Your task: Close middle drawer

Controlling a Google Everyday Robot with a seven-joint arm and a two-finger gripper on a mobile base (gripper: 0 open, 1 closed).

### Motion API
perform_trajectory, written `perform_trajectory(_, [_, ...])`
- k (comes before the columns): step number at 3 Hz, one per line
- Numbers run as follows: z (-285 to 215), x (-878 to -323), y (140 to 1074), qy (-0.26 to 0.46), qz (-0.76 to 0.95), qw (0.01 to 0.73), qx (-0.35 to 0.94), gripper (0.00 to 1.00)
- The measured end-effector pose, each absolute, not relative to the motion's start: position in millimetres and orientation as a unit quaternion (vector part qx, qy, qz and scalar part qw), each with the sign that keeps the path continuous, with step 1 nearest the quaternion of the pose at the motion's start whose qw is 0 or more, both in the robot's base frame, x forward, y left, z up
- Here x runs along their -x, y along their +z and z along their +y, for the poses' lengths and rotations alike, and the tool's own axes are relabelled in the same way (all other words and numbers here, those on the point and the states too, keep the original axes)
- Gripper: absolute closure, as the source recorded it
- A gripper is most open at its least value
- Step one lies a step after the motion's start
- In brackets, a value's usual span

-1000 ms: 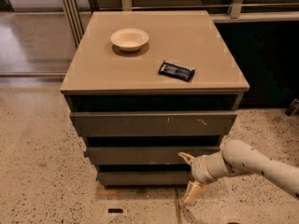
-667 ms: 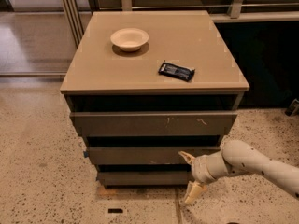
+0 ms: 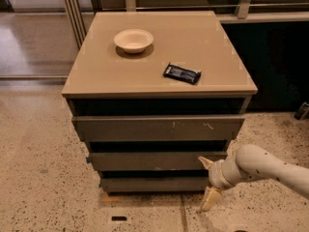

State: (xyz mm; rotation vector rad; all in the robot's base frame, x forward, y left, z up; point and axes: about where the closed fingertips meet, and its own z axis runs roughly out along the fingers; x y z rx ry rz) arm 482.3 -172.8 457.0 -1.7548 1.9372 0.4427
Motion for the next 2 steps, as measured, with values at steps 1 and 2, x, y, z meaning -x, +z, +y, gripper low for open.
perform_trajectory(1, [-232.8, -486.5, 460.3, 0.101, 0.742, 0.199, 0.632, 0.14])
perform_trajectory(2, [-318.2, -488.1, 475.4, 0.027, 0.776, 0.152, 0.611, 0.45])
